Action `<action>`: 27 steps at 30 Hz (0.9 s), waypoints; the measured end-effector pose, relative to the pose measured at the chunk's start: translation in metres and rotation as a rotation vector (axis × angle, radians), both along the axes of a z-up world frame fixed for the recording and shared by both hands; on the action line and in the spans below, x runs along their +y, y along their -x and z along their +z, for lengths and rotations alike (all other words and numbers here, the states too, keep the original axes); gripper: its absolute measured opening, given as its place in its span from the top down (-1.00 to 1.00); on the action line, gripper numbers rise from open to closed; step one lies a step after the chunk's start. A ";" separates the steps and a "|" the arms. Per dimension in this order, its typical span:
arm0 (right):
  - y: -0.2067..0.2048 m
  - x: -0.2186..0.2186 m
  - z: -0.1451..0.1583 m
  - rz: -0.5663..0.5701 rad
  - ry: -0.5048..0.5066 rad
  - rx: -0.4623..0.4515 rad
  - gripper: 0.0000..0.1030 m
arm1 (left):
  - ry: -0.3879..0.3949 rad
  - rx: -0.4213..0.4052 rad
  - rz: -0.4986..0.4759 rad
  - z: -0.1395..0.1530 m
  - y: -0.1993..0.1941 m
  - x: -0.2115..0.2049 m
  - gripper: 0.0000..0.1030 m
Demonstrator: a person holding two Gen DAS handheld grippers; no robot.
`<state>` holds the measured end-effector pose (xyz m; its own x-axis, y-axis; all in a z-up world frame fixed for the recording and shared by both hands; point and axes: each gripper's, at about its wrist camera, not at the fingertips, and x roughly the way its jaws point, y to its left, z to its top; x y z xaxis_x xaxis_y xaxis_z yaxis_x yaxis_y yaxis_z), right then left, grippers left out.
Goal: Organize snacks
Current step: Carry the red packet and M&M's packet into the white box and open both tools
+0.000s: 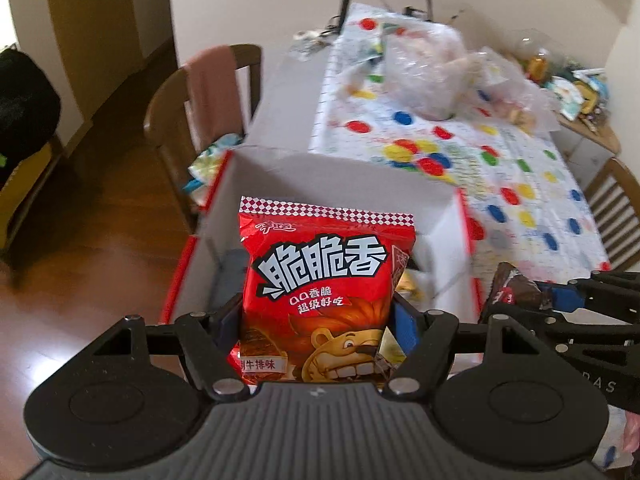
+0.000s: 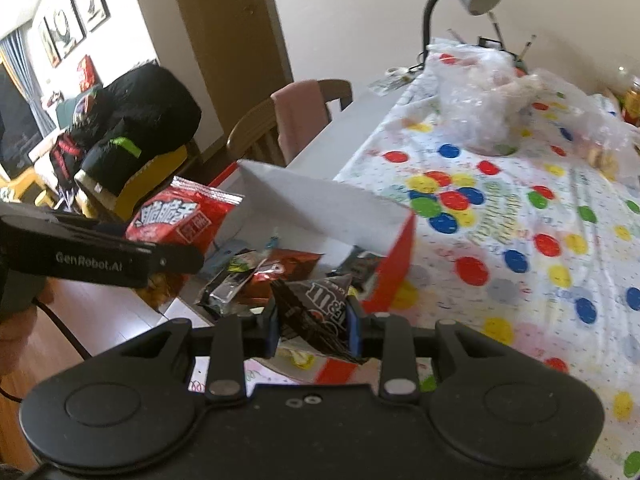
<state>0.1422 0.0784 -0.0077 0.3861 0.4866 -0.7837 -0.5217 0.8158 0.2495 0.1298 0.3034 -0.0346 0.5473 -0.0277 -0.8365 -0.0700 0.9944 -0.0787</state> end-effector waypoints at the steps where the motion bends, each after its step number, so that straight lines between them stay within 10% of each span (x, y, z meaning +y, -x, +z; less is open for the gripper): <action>1: 0.000 0.009 -0.004 0.007 0.006 0.004 0.40 | -0.004 0.002 0.008 -0.003 -0.002 0.005 -0.42; 27: -0.025 0.086 -0.096 0.039 0.159 0.059 0.37 | -0.121 0.136 -0.072 -0.092 -0.051 0.015 -0.43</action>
<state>0.1668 0.1647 -0.1040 0.3202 0.3679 -0.8730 -0.5416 0.8272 0.1500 0.1805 0.3184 -0.1266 0.4289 0.0421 -0.9024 -0.0001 0.9989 0.0466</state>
